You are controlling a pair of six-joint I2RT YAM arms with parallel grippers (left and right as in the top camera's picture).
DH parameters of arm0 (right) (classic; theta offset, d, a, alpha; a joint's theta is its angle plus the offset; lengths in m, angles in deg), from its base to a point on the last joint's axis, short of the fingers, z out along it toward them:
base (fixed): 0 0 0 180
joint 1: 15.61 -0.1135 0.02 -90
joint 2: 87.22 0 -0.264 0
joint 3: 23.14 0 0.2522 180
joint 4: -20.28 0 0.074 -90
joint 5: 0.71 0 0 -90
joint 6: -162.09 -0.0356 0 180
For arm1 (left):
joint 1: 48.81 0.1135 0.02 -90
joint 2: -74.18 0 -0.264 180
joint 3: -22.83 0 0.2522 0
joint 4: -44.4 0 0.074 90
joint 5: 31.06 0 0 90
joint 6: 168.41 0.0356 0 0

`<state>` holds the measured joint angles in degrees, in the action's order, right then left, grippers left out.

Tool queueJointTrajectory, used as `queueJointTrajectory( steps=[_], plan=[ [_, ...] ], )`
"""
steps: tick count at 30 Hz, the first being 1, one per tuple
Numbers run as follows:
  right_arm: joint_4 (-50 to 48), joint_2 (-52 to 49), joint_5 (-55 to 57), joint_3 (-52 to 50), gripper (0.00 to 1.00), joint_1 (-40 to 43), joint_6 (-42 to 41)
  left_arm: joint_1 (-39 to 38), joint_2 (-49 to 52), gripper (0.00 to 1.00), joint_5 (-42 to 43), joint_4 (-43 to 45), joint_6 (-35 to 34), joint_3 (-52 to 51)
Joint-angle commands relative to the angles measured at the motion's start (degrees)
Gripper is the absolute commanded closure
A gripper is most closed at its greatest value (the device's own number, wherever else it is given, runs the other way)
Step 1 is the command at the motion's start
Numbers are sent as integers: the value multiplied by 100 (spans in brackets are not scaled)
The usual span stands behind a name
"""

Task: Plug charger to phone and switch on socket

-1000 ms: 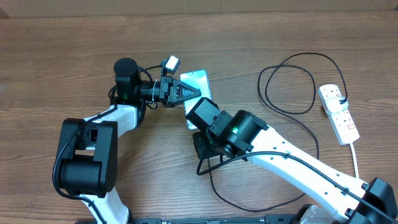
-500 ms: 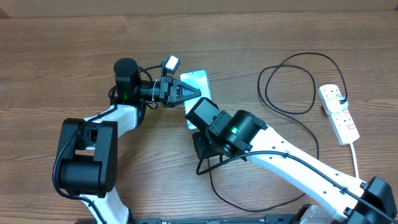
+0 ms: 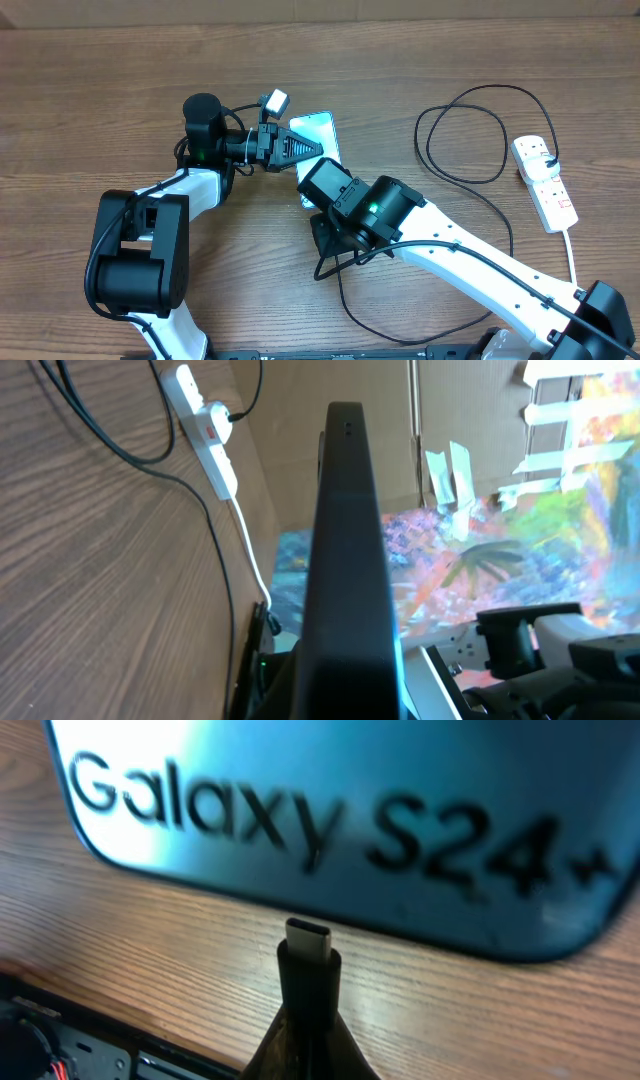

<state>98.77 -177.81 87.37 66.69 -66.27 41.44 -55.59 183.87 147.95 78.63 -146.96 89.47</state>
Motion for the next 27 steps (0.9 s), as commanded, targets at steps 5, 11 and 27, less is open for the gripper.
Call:
queueJointTrajectory(
  steps=[5, 11, 27],
  plan=[
    [39, -4, 50, 103, 96, 28, 4, -26, -52, 96, 149, 31, 525, 46],
    [-74, -17, -83, 103, 96, 96, 4, -26, -52, 96, 149, 31, 603, 46],
    [-79, -203, -542, 103, 96, 280, 9, -26, -52, 96, 149, 31, 734, 46]
  ],
)
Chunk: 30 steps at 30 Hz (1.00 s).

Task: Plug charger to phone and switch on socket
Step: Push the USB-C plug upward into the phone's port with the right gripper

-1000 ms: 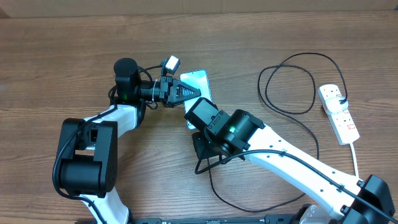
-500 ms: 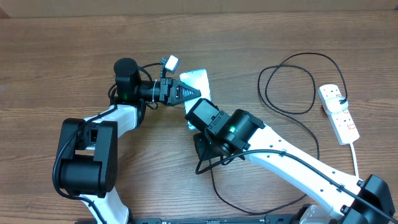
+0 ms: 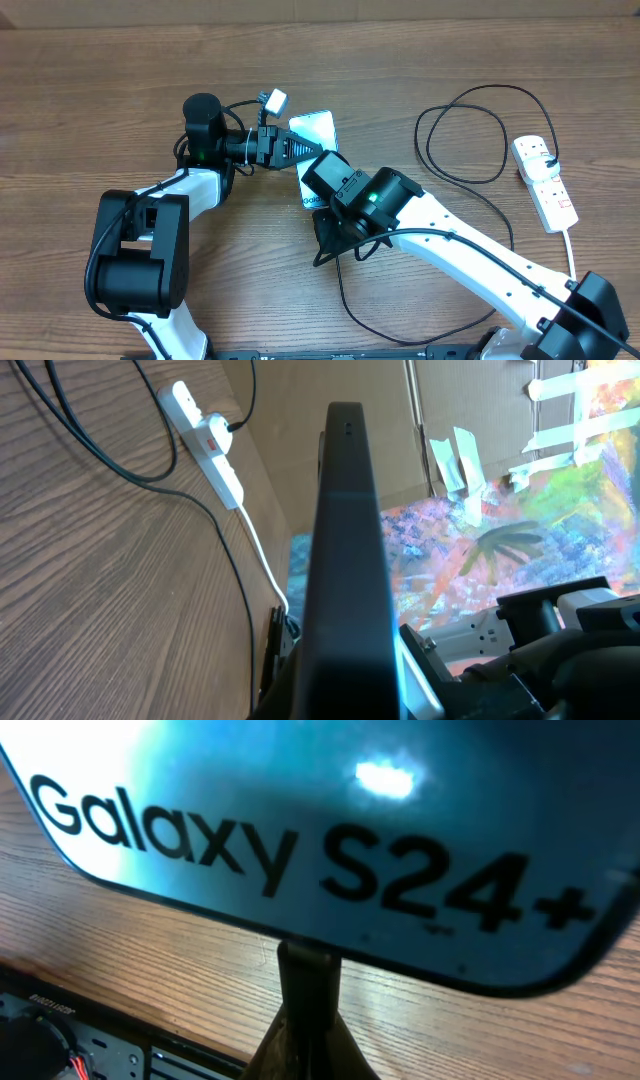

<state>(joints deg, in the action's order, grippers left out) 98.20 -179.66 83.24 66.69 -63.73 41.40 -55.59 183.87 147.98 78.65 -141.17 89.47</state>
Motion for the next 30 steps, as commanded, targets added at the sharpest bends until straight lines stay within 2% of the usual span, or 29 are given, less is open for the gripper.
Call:
queueJointTrajectory(
  steps=[1, 14, 30],
  plan=[
    [-26, -15, -166, 103, 96, 26, 17, -26, -52, 96, 146, 31, 155, 46],
    [-83, -15, -199, 105, 96, 26, 57, -26, -52, 96, 146, 26, 431, 46],
    [-205, -15, -46, 105, 96, 37, 59, -26, -52, 96, 149, 22, 407, 46]
  ],
)
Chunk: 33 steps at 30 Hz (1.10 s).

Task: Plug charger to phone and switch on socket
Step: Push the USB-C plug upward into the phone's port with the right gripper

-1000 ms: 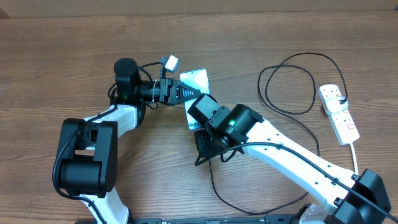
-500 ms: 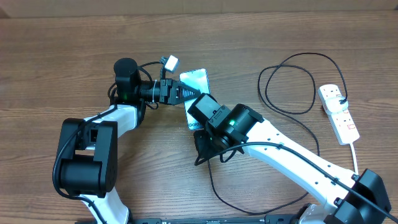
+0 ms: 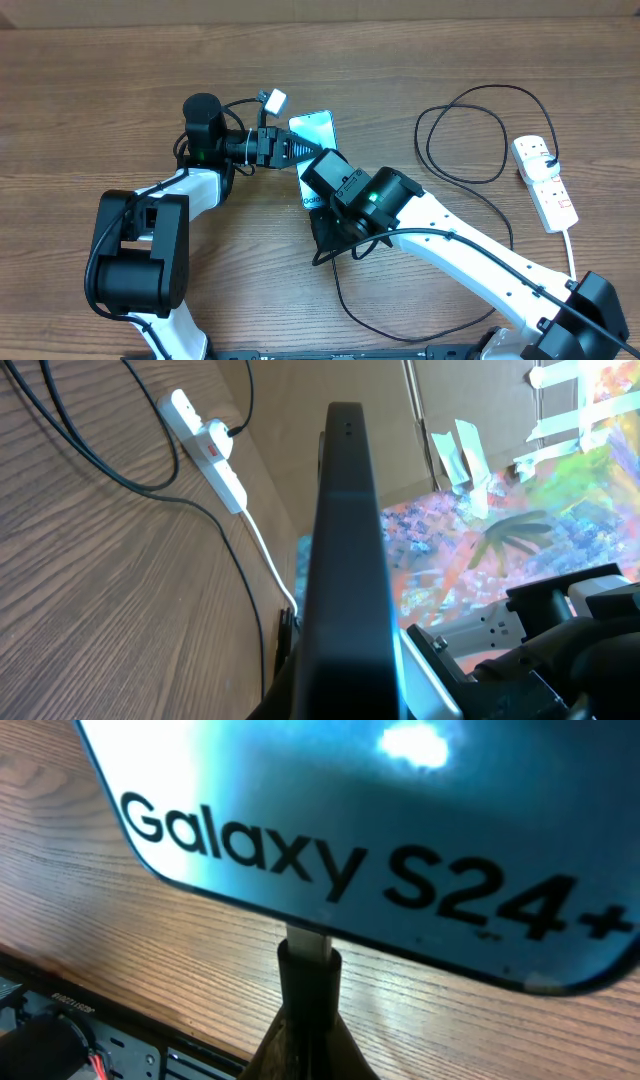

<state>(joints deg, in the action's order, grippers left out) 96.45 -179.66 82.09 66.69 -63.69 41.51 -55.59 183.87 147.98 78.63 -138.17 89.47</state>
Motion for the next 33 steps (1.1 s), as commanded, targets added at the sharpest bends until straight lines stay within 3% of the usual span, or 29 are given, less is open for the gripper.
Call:
queueJointTrajectory(
  steps=[1, 33],
  plan=[
    [-22, -15, 72, 105, 96, 33, 48, -26, -52, 96, 149, 24, 107, 46],
    [-59, -15, -195, 105, 96, 249, 68, -26, -52, 96, 146, 22, 105, 46]
  ],
)
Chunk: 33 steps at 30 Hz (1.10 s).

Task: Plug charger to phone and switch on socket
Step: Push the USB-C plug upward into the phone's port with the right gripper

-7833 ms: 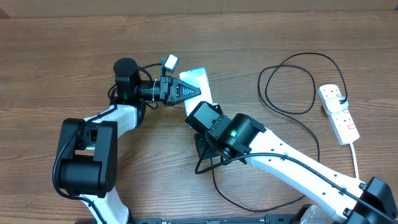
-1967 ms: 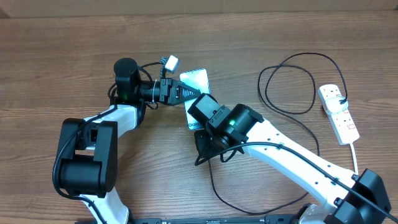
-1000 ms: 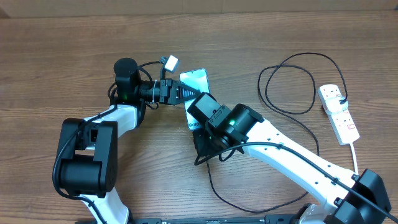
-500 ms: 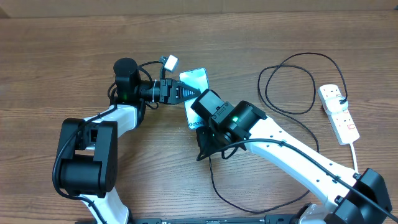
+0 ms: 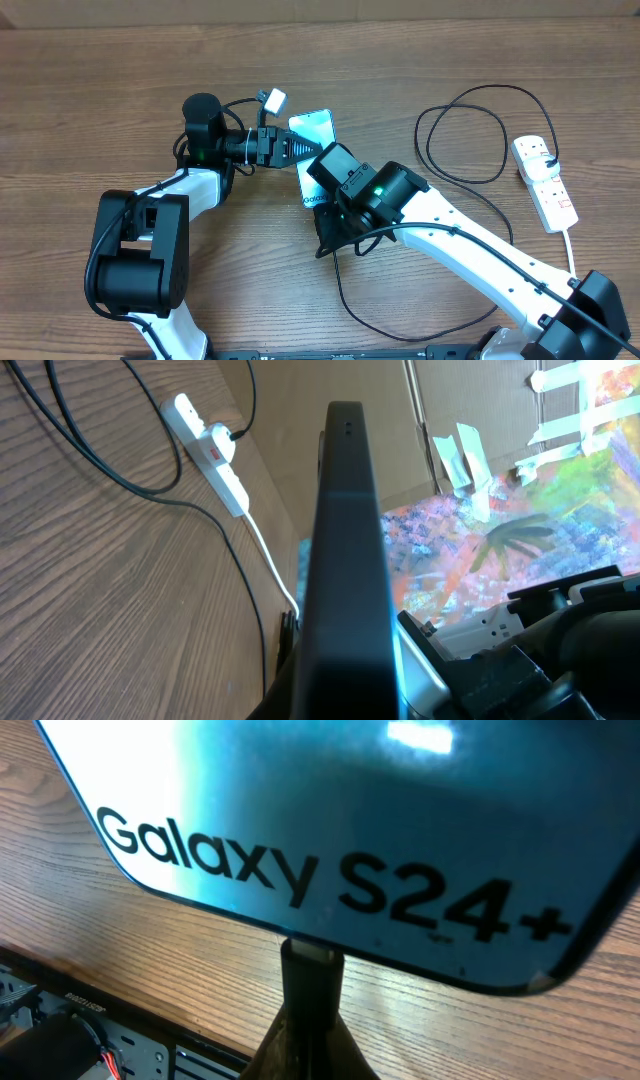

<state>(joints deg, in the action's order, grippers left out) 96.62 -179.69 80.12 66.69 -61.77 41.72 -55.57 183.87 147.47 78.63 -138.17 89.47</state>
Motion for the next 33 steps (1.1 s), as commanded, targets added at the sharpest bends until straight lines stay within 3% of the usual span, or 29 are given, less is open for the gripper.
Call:
queueJointTrajectory(
  steps=[1, 33],
  plan=[
    [-76, -13, 4, 105, 96, 57, 46, -28, -52, 96, 197, 22, 105, 46],
    [-227, -13, 50, 105, 96, 55, 50, -35, -52, 96, 199, 22, 107, 46]
  ],
)
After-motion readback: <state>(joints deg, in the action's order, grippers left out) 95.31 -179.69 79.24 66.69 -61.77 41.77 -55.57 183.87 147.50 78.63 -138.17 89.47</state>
